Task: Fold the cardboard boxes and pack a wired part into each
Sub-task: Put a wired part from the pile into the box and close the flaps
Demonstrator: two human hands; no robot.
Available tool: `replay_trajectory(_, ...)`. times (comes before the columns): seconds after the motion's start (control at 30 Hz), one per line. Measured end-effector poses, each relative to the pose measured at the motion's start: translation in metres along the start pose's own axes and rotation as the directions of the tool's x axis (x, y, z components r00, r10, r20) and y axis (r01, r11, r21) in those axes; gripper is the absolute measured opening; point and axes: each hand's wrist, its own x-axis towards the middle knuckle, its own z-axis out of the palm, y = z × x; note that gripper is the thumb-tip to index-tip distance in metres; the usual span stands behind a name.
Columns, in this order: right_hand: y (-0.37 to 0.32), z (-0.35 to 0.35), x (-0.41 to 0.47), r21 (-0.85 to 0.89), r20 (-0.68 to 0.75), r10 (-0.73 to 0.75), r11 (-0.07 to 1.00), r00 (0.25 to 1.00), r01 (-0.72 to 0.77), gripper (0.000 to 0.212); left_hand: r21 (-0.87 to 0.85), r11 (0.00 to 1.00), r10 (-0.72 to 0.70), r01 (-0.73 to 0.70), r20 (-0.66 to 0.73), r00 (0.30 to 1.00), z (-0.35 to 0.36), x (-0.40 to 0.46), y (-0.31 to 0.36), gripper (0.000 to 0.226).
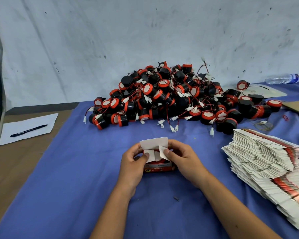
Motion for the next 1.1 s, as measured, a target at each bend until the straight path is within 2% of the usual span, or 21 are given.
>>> replay_trajectory(0.33, 0.008, -0.002, 0.004, -0.128, -0.043, -0.057, 0.99, 0.997, 0.051, 0.03, -0.006, 1.0, 0.004, -0.004, -0.009, 1.0, 0.0, -0.001, 0.002, 0.036)
replay_trajectory(0.53, 0.007, -0.001, 0.002, -0.143, -0.082, -0.123, 0.984, 0.989, 0.111, 0.037, -0.024, 0.998, 0.056, -0.056, -0.006, 0.998, 0.001, -0.001, 0.002, 0.05)
replay_trajectory(0.67, 0.006, -0.001, 0.002, -0.122, -0.036, -0.117, 0.986, 0.992, 0.112, 0.04, -0.038, 0.998, 0.055, -0.056, -0.039, 0.998, 0.004, -0.001, -0.002, 0.054)
replay_trajectory(0.77, -0.001, -0.003, -0.001, -0.107, -0.031, -0.117, 0.988, 0.993, 0.113, 0.041, -0.135, 0.991, 0.011, -0.003, 0.062, 0.998, -0.002, -0.002, 0.002, 0.049)
replay_trajectory(0.87, 0.001, -0.001, -0.002, -0.328, 0.008, -0.233, 0.918, 0.973, 0.222, 0.016, -0.19, 0.98, -0.017, 0.058, 0.213, 0.977, -0.017, 0.002, -0.002, 0.029)
replay_trajectory(0.93, 0.005, 0.001, -0.001, -0.411, 0.045, -0.281, 0.869, 0.959, 0.274, 0.024, -0.102, 0.994, 0.058, -0.031, 0.279, 0.958, -0.026, 0.001, -0.005, 0.017)
replay_trajectory(1.0, 0.008, 0.001, -0.002, -0.438, 0.056, -0.308, 0.847, 0.95, 0.301, 0.028, 0.022, 0.99, 0.127, -0.139, 0.286, 0.95, -0.028, -0.002, -0.007, 0.023)
replay_trajectory(1.1, 0.009, 0.003, -0.001, -0.524, 0.086, -0.36, 0.776, 0.929, 0.349, 0.026, 0.098, 0.973, 0.174, -0.208, 0.272, 0.946, -0.025, 0.0, -0.007, 0.026)
